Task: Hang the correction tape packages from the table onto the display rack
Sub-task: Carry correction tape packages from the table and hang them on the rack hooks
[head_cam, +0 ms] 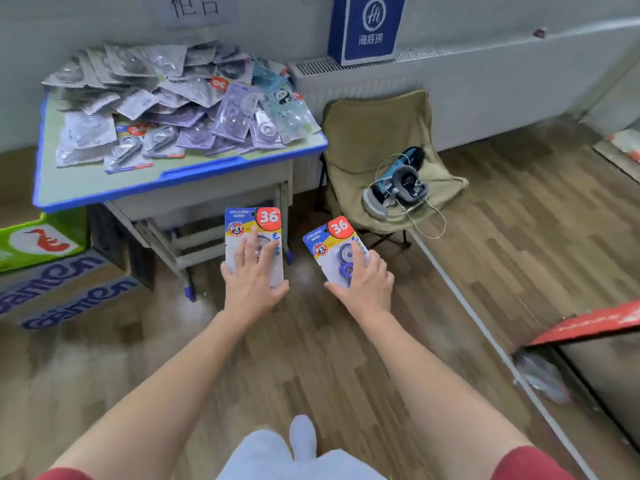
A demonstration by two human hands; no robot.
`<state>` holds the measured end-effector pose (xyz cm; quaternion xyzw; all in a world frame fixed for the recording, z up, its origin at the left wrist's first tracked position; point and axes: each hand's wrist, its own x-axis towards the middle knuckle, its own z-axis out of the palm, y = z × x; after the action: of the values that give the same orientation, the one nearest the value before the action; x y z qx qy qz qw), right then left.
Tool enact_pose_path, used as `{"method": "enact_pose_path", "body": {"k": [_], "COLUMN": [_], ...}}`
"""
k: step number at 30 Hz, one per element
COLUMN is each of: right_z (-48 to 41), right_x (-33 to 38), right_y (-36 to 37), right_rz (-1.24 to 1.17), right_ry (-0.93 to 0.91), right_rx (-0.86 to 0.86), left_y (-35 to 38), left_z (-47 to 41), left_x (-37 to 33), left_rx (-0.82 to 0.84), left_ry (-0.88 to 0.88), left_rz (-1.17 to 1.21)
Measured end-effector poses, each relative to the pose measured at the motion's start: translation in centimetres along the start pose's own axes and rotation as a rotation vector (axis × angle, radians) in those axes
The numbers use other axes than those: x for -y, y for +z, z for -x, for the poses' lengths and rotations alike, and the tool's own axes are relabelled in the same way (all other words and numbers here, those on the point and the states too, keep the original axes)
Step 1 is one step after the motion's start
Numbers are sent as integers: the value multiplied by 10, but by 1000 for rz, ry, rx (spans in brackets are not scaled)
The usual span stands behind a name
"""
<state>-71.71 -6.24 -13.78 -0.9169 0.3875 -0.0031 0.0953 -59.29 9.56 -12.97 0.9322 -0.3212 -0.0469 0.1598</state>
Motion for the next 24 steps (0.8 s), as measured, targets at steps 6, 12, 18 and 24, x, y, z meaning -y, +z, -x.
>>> {"method": "enact_pose_path", "body": {"k": [6,12,18,24], "right_z": [78,185,284,349], "right_x": [-82,-162,-244,-349], "right_y": [-11,-28,-49,-86], "right_rz": [-36,-49,-85,-107], "right_ry": [240,500,726,914], "right_rx": [-54,-109,-190,-318], "left_y": [19,38,55,71], "left_z": [52,126,190,239], "left_x": [-70,-136,-219,-344], "left_rx": [84,142,199,199], "left_ry": [182,383,575,772], "left_rz": [-71,-53,-30,-4]}}
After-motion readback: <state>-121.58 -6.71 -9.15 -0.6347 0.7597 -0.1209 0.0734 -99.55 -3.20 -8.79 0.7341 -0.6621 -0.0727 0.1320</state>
